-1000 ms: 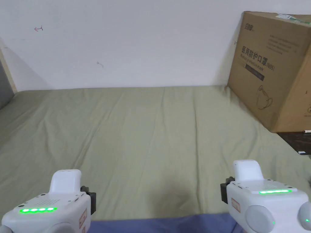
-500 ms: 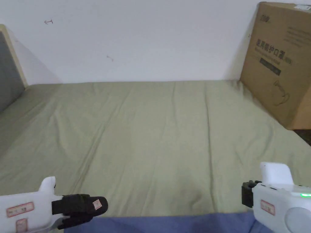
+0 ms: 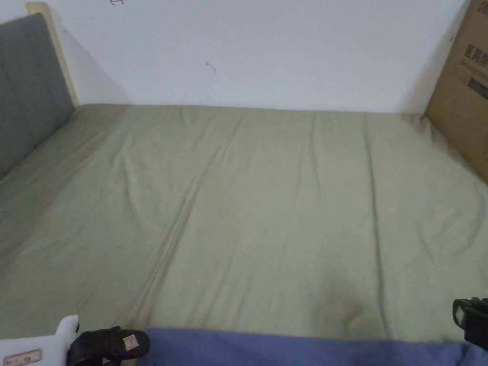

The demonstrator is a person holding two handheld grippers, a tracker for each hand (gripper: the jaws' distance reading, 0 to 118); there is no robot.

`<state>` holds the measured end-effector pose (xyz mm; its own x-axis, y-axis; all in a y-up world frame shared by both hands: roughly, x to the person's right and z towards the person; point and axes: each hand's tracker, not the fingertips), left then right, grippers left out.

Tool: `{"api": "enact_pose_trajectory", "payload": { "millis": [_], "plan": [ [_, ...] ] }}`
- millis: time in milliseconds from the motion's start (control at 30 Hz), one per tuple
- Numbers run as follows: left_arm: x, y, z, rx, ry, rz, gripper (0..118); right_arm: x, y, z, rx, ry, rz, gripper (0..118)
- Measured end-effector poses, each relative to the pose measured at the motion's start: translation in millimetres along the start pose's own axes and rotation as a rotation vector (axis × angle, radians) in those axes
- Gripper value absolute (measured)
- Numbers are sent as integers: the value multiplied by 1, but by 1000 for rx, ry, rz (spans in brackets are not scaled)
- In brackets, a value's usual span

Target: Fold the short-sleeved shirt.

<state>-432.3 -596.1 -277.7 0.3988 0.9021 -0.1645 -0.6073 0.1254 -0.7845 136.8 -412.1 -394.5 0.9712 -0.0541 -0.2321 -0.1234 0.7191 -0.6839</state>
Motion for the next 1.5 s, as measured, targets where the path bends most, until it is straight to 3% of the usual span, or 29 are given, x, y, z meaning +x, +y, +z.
{"api": "enact_pose_trajectory", "payload": {
  "millis": [167, 233, 267, 300, 333, 367, 400, 500, 633, 767, 833, 1000, 1233, 1267, 1300, 1367, 1400, 1500],
  "plan": [
    [-3, -4, -31, -19, -217, 71, 118, -10, 6, -4, -18, 12, 36, 1],
    [-2, -4, -39, -32, -204, 46, 116, -14, 7, -5, -27, 18, 46, 1],
    [-1, -6, -41, -8, -187, 18, 100, -14, 7, -6, -29, 22, 47, 1],
    [-3, -7, -47, -3, -75, 15, 37, -15, 7, -6, -29, 29, 47, 1],
    [-5, -12, -58, -39, 125, -7, 4, -16, 7, -6, -32, 37, 48, 1],
    [-29, -6, -58, -55, 107, -8, 4, -17, 7, -6, -34, 42, 53, 1],
    [-24, -5, -51, 1, -42, 36, 4, -18, 7, -6, -36, 42, 61, 1],
    [-3, -8, -42, 27, 124, -72, 4, -18, 5, -7, -41, 46, 69, 1],
    [47, -19, -22, 109, 453, -302, 4, -12, 2, -5, -46, 64, 42, 1],
    [94, -40, -11, 245, 941, -573, 4, -6, -4, -2, -39, 72, 31, 1],
    [103, -44, -7, 272, 1014, -589, 4, -3, -7, 0, -41, 82, 19, 1],
    [146, -51, -32, 235, 734, -506, 4, 10, -12, 5, -34, 103, -7, 1],
    [203, -61, -162, -75, 493, -476, 5, 28, -17, 22, 4, 73, 7, 1],
    [204, -64, -179, -107, 476, -473, 10, 32, -18, 24, 6, 73, -6, 1],
    [204, -70, -197, -121, 438, -478, 33, 36, -19, 26, 9, 69, -17, 1],
    [200, -77, -222, -193, 401, -435, 93, 44, -21, 29, 12, 56, -39, 1],
    [200, -82, -230, -220, 385, -405, 116, 48, -22, 30, 12, 54, -50, 1],
    [205, -85, -226, -189, 364, -410, 116, 56, -24, 33, 19, 46, -71, 1]
  ]
}}
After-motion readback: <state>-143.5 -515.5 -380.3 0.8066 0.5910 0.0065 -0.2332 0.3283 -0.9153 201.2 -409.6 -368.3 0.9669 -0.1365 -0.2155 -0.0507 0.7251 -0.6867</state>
